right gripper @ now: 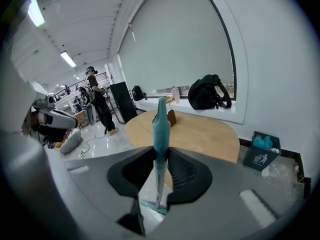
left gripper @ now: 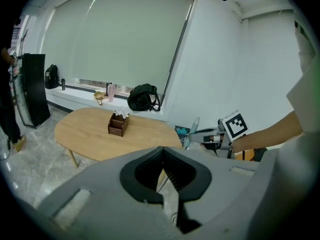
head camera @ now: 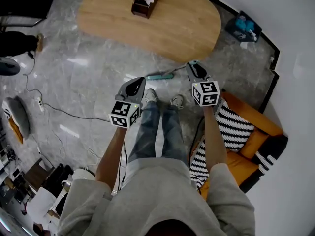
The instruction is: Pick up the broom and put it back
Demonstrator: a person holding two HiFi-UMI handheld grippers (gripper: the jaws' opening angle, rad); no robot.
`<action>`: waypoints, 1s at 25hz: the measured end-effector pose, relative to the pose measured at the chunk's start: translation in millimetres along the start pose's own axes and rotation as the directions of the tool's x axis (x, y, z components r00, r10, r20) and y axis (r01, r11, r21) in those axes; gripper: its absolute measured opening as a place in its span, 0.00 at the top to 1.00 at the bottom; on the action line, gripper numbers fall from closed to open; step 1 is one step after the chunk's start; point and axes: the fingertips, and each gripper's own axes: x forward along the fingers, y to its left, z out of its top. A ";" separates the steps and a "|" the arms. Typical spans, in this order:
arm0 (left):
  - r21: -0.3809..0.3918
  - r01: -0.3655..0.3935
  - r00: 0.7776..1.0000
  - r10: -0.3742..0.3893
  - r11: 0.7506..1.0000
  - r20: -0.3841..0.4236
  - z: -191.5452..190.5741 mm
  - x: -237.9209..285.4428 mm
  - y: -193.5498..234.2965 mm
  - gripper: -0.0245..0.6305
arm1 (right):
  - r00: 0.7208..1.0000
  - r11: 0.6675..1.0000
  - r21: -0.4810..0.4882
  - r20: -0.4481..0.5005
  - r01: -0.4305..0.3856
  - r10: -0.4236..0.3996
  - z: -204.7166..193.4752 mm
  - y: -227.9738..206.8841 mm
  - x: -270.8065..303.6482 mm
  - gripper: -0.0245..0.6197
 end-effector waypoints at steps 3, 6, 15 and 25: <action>-0.005 -0.003 1.000 0.003 1.000 0.004 -1.3 3.5 2.9 0.96 | 1.000 1.000 0.003 0.013 0.001 -0.001 6.3 -8.2 11.1 0.82; -0.010 -0.007 1.000 0.007 1.000 0.003 -4.4 5.8 5.6 0.96 | 1.000 1.000 0.005 0.021 0.003 -0.004 12.0 -17.7 23.1 0.82; -0.025 -0.022 1.000 0.022 0.999 -0.010 -18.1 7.9 10.4 0.96 | 1.000 1.000 0.003 0.025 -0.009 0.009 23.6 -35.2 44.9 0.82; -0.033 -0.024 1.000 0.023 0.999 -0.016 -19.2 13.1 12.6 0.96 | 1.000 1.000 0.001 0.024 -0.007 0.007 23.4 -39.7 49.5 0.81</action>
